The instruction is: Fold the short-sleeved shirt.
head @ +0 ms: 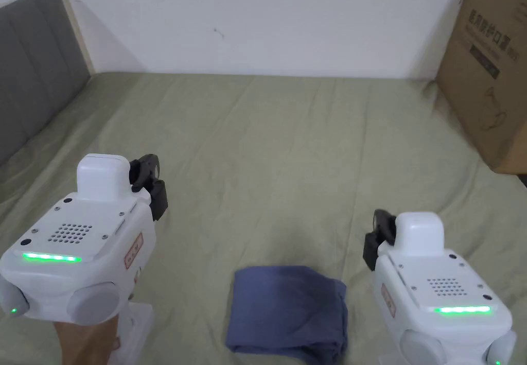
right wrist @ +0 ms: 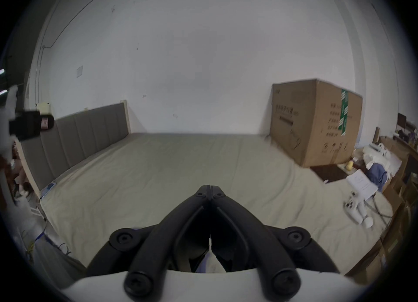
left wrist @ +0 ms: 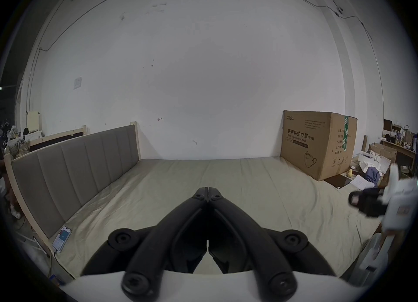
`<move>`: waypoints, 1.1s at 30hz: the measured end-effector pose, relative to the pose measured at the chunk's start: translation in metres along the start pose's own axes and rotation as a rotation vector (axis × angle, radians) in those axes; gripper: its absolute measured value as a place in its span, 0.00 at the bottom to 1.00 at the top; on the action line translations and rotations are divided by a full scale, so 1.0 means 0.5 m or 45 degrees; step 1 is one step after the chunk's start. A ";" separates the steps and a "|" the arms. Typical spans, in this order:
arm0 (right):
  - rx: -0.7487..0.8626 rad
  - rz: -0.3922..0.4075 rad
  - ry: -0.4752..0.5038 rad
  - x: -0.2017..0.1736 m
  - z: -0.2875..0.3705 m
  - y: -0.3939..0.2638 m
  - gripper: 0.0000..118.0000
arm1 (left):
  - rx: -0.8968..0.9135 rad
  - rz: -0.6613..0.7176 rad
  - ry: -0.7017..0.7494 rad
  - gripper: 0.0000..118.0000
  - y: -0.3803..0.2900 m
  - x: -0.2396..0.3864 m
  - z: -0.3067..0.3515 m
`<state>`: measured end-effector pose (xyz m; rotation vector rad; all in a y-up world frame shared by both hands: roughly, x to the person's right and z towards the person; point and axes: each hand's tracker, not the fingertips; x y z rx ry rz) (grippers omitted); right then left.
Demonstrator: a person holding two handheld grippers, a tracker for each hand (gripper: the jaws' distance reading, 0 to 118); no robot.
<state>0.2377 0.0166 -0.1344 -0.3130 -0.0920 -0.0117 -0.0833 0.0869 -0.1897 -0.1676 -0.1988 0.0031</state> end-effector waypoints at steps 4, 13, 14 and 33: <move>-0.145 -0.018 0.056 -0.033 -0.048 -0.077 0.00 | -0.012 -0.005 0.018 0.00 -0.006 -0.014 0.000; -0.515 0.040 0.132 -0.076 -0.163 -0.261 0.00 | -0.058 0.029 0.033 0.00 -0.027 -0.045 -0.023; -0.555 0.055 0.122 -0.077 -0.170 -0.275 0.00 | -0.062 0.034 0.031 0.00 -0.030 -0.047 -0.026; -0.572 -0.072 0.128 -0.061 -0.176 -0.324 0.00 | -1.023 0.561 -0.294 0.75 -0.303 0.018 -0.227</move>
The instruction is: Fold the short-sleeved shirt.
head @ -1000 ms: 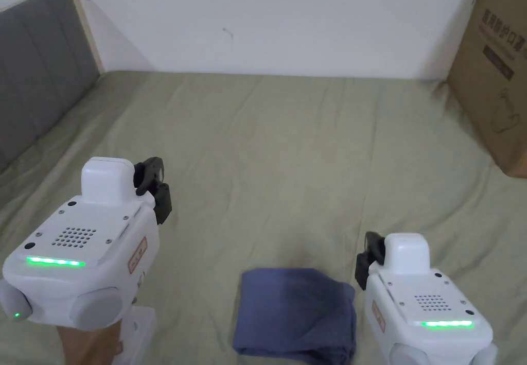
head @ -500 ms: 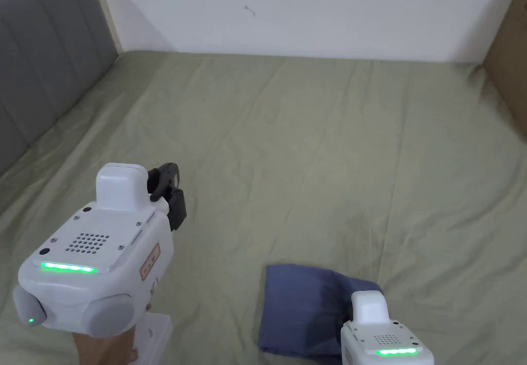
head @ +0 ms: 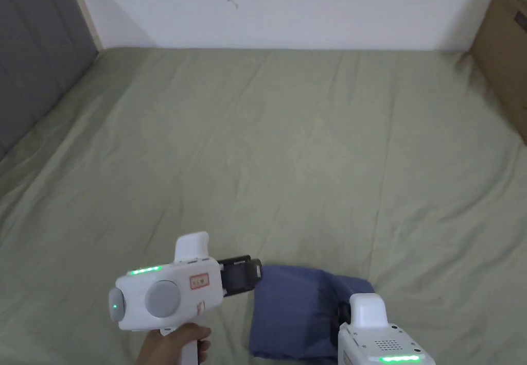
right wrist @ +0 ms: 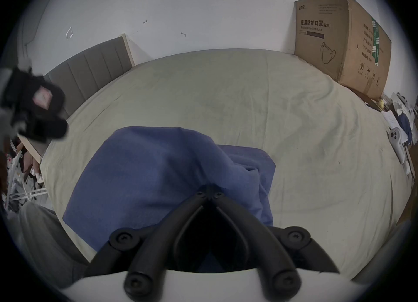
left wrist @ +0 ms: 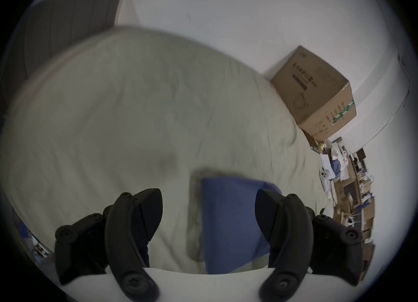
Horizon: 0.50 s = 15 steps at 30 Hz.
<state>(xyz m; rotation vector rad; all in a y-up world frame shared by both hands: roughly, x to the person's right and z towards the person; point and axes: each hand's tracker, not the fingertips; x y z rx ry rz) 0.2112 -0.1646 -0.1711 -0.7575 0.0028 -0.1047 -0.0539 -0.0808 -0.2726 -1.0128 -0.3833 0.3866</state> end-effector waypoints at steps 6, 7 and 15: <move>0.001 -0.005 0.024 0.004 0.002 0.000 0.00 | -0.237 0.044 -0.045 0.74 -0.032 -0.014 -0.099; 0.002 -0.006 0.028 0.008 -0.001 -0.001 0.00 | -0.273 0.073 -0.067 0.74 -0.036 -0.015 -0.110; -0.005 -0.025 0.056 0.018 -0.003 -0.001 0.00 | -0.317 0.138 -0.179 0.24 -0.045 -0.004 -0.119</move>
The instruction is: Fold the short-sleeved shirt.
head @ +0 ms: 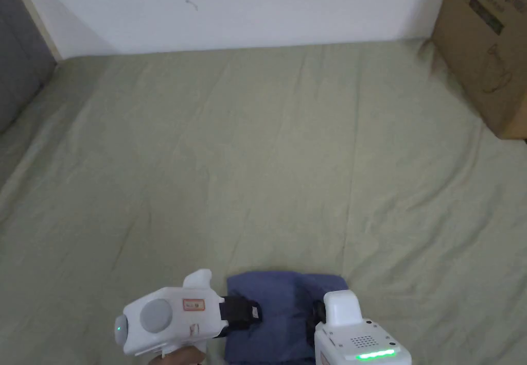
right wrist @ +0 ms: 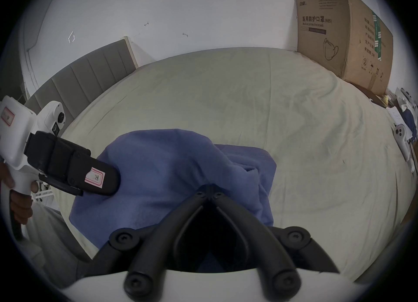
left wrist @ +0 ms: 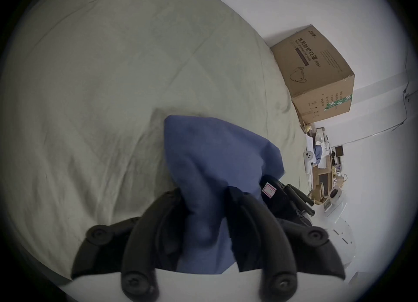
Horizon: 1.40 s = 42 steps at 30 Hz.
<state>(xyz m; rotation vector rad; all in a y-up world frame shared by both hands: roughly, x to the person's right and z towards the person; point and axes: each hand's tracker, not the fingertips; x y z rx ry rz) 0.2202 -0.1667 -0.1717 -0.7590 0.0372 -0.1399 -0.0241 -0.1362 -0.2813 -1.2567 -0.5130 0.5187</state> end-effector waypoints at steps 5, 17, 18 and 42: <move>-0.023 -0.017 0.030 0.008 0.019 0.029 0.00 | 0.035 -0.029 -0.022 0.14 0.002 0.011 0.019; 0.362 0.025 -0.003 0.030 0.163 0.200 0.00 | 0.235 -0.224 0.168 0.11 0.172 -0.067 0.240; 0.390 0.024 -0.010 0.030 0.172 0.214 0.00 | 0.246 -0.229 0.209 0.11 0.190 -0.088 0.265; 0.448 0.132 -0.020 -0.075 0.117 0.322 0.00 | 0.335 0.095 0.795 0.22 0.347 -0.490 0.510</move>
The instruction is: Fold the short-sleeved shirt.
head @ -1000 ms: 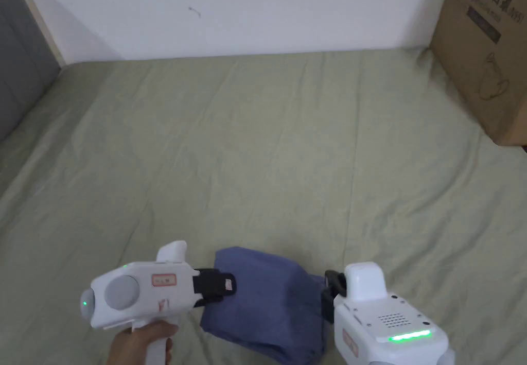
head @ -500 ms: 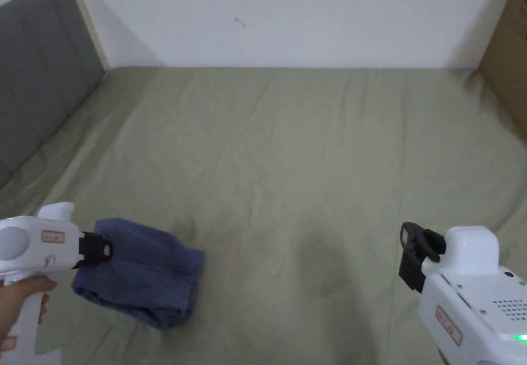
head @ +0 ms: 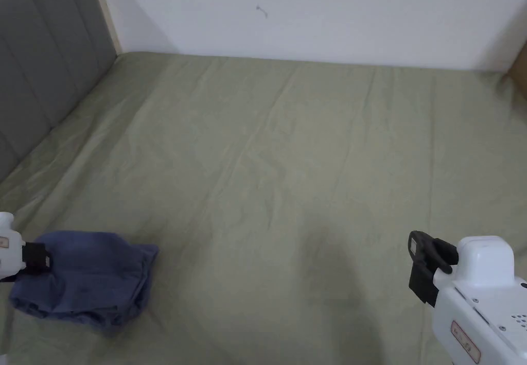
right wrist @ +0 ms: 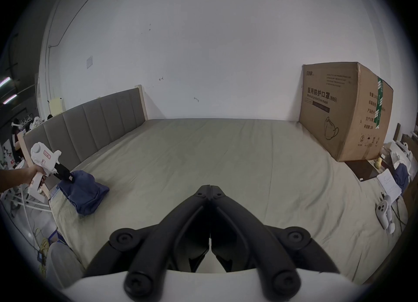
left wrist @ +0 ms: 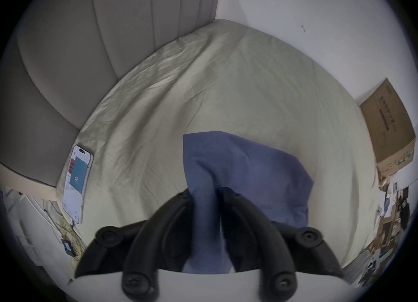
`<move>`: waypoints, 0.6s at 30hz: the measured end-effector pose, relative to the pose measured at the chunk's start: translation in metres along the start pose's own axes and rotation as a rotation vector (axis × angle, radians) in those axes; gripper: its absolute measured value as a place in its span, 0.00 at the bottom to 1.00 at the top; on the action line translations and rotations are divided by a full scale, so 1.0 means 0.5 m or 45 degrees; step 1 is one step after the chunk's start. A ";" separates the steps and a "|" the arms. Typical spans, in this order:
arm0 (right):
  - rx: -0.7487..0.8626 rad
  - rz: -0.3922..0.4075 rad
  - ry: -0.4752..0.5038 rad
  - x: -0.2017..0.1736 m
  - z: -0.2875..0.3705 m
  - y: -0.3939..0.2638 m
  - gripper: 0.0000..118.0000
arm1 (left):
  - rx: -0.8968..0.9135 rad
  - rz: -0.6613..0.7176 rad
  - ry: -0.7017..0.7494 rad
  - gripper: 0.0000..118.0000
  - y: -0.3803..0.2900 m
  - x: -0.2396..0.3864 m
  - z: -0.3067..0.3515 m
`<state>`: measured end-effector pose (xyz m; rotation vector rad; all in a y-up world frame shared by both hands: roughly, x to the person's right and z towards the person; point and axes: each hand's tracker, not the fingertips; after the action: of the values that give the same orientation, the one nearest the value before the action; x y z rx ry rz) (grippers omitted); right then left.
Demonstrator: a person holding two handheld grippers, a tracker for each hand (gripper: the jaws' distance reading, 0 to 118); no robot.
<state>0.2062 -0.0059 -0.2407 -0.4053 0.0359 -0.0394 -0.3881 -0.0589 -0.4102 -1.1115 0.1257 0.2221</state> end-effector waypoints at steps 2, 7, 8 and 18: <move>-0.003 -0.010 0.000 0.002 0.001 -0.001 0.00 | 0.002 -0.021 0.069 0.56 -0.001 0.010 -0.005; 0.019 -0.016 -0.009 0.005 0.021 0.012 0.00 | 0.130 -0.057 0.038 0.69 -0.015 0.032 0.047; 0.035 -0.016 -0.006 0.008 0.029 0.016 0.00 | 0.155 -0.055 0.020 0.69 -0.015 0.038 0.066; 0.199 0.014 -0.066 0.044 0.135 0.105 0.00 | 0.542 -0.096 -0.115 0.69 -0.028 0.151 0.319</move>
<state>0.2329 0.0678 -0.2000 -0.2501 -0.0156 -0.0204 -0.3132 0.0870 -0.3438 -0.6800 0.0467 0.1675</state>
